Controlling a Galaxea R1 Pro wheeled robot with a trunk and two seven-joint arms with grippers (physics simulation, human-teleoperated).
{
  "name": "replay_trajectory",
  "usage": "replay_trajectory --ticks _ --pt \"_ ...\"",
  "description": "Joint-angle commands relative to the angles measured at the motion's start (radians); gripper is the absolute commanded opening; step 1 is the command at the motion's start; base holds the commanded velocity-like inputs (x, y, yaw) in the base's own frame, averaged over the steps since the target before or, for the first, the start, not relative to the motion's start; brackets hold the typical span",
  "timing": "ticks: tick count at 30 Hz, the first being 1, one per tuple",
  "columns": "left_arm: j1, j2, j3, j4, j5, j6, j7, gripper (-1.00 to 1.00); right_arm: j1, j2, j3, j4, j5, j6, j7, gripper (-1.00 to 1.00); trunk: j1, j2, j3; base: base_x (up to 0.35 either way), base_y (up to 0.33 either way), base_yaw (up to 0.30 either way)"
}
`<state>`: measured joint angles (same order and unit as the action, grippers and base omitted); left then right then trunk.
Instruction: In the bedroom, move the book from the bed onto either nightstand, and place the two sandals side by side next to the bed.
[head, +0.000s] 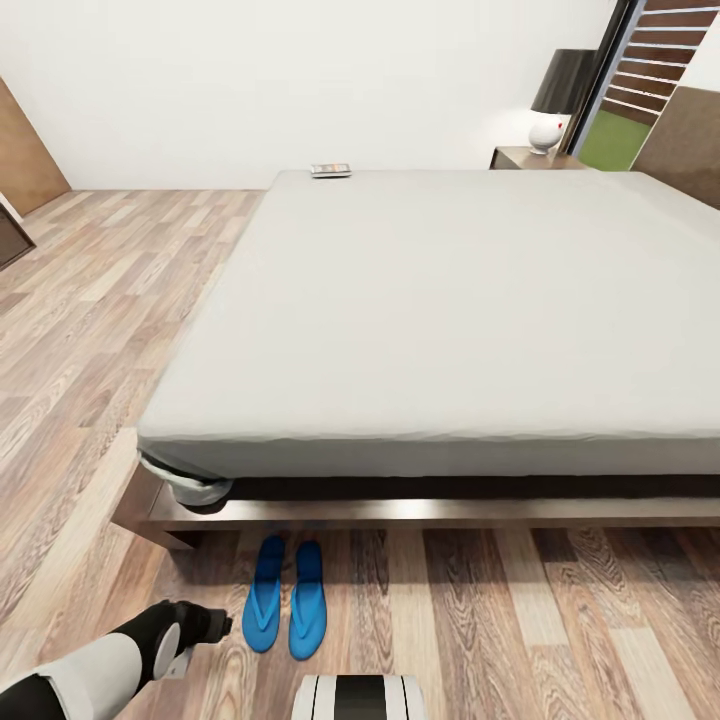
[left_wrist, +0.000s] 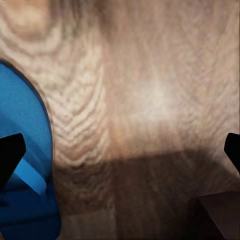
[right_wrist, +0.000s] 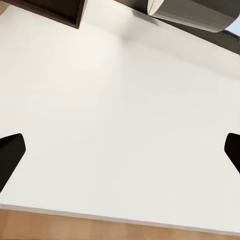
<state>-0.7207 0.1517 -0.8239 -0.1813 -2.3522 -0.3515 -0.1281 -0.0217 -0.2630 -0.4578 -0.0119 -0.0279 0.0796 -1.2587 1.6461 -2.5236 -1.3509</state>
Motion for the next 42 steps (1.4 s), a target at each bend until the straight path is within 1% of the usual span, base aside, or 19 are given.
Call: replay_trajectory --ticks 1,3,8,11,14,15,17,18,19,21,22,24,25,28,30,31,36,37,42 --pt "0.010 0.001 0.001 -0.002 -0.004 -0.006 -0.003 1.00 -0.001 0.000 0.002 -0.004 -0.003 0.015 -0.001 1.00 0.000 0.000 -0.001 0.000 0.000 0.000" --pt "0.020 0.002 0.001 0.000 -0.004 -0.005 -0.004 1.00 -0.002 0.000 0.002 -0.008 -0.003 0.021 0.001 1.00 0.000 0.000 -0.001 0.000 0.000 0.000" --pt "0.056 0.007 0.001 0.009 -0.004 -0.003 -0.004 1.00 -0.005 0.000 0.002 -0.029 -0.003 0.039 0.006 1.00 -0.002 0.001 0.019 0.000 0.000 0.000" --pt "0.068 0.012 0.002 0.027 -0.004 -0.002 -0.003 1.00 -0.005 0.000 0.002 -0.033 -0.003 0.042 0.007 1.00 -0.004 0.002 0.030 0.000 0.000 0.000" --pt "0.080 0.023 0.005 0.069 -0.004 0.004 -0.002 1.00 -0.007 0.001 0.003 -0.038 -0.003 0.045 0.009 1.00 -0.004 0.002 0.030 0.000 0.000 0.000" --pt "0.080 0.023 0.005 0.069 -0.004 0.004 -0.002 1.00 -0.007 0.001 0.003 -0.038 -0.003 0.045 0.009 1.00 -0.004 0.002 0.030 0.000 0.000 0.000" --pt "0.085 0.038 0.007 0.098 -0.004 0.019 -0.002 1.00 -0.008 0.001 0.003 -0.041 -0.003 0.046 0.009 1.00 -0.004 0.002 0.030 0.000 0.000 0.000" --pt "0.085 0.038 0.007 0.098 -0.004 0.019 -0.002 1.00 -0.008 0.001 0.003 -0.041 -0.003 0.046 0.009 1.00 -0.004 0.002 0.030 0.000 0.000 0.000" --pt "0.086 0.050 0.008 0.110 -0.004 0.032 -0.003 1.00 -0.009 0.001 0.003 -0.043 -0.003 0.046 0.010 1.00 -0.004 0.002 0.030 0.000 0.000 0.000" --pt "0.089 0.083 0.010 0.128 -0.004 0.068 -0.014 1.00 -0.012 0.000 0.004 -0.050 -0.003 0.047 0.017 1.00 -0.004 0.002 0.030 0.000 0.000 0.000" --pt "0.089 0.083 0.010 0.128 -0.004 0.068 -0.014 1.00 -0.012 0.000 0.004 -0.050 -0.003 0.047 0.017 1.00 -0.004 0.002 0.030 0.000 0.000 0.000" --pt "0.090 0.123 0.011 0.139 -0.004 0.111 -0.044 1.00 -0.014 0.000 0.009 -0.056 -0.003 0.047 0.034 1.00 -0.004 0.002 0.030 0.000 0.000 0.000" --pt "0.090 0.123 0.011 0.139 -0.004 0.111 -0.044 1.00 -0.014 0.000 0.009 -0.056 -0.003 0.047 0.034 1.00 -0.004 0.002 0.030 0.000 0.000 0.000" --pt "0.092 0.178 0.012 0.150 -0.004 0.179 -0.121 1.00 -0.016 -0.001 0.022 -0.062 -0.003 0.047 0.068 1.00 -0.004 0.002 0.030 0.000 0.000 0.000" --pt "0.093 0.206 0.013 0.155 -0.004 0.224 -0.180 1.00 -0.017 -0.002 0.030 -0.065 -0.002 0.047 0.086 1.00 -0.004 0.002 0.030 0.000 0.000 0.000" --pt "0.093 0.206 0.013 0.155 -0.004 0.224 -0.180 1.00 -0.017 -0.002 0.030 -0.065 -0.002 0.047 0.086 1.00 -0.004 0.002 0.030 0.000 0.000 0.000" --pt "0.112 0.272 0.014 0.164 -0.004 0.317 -0.300 1.00 -0.019 -0.005 0.040 -0.068 -0.001 0.048 0.109 1.00 -0.004 0.002 0.030 0.000 0.000 0.000" --pt "0.112 0.272 0.014 0.164 -0.004 0.317 -0.300 1.00 -0.019 -0.005 0.040 -0.068 -0.001 0.048 0.109 1.00 -0.004 0.002 0.030 0.000 0.000 0.000" --pt "0.136 0.333 0.014 0.167 -0.004 0.388 -0.402 1.00 -0.019 -0.005 0.044 -0.069 0.000 0.048 0.117 1.00 -0.004 0.002 0.030 0.000 0.000 0.000"
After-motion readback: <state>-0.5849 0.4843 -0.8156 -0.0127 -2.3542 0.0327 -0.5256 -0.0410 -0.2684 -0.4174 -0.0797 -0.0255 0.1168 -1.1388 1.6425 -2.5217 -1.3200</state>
